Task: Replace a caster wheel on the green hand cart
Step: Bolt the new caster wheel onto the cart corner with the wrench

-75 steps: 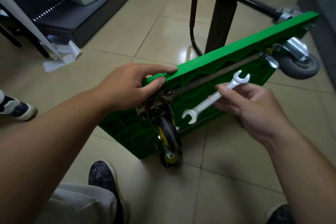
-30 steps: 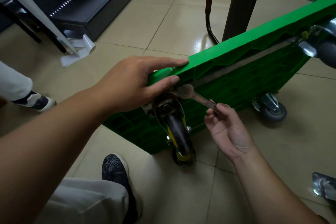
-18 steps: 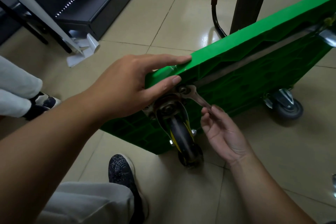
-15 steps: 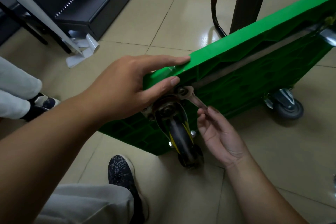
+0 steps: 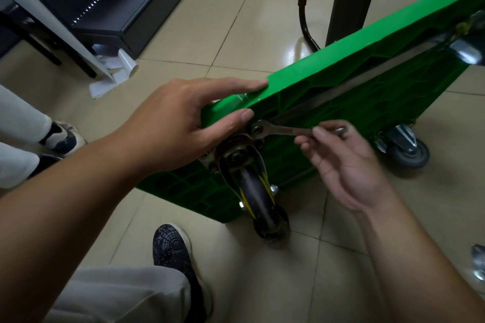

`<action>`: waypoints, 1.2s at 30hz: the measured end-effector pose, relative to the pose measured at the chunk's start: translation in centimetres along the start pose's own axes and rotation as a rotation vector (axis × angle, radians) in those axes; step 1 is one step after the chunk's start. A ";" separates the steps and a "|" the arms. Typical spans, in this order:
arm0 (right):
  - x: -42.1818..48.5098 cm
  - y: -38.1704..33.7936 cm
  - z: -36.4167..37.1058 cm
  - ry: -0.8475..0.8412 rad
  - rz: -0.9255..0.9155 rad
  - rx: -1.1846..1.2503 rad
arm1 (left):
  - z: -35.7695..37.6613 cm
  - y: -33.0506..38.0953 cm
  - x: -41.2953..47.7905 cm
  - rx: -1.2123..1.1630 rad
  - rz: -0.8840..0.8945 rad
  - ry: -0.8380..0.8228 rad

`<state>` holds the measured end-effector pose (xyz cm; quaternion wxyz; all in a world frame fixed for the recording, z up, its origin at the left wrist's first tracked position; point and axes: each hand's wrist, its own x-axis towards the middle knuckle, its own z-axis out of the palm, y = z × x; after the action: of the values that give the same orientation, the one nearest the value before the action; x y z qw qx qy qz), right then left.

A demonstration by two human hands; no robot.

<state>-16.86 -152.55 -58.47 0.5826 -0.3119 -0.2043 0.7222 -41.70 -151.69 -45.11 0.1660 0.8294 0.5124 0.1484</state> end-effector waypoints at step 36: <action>-1.2 1.8 -2.4 0.102 0.053 0.181 | -0.1 0.1 -0.3 0.007 0.026 0.021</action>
<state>-16.35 -154.28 -61.15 0.5986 -0.3000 -0.0999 0.7360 -41.78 -151.93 -45.05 0.1559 0.8349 0.5039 0.1575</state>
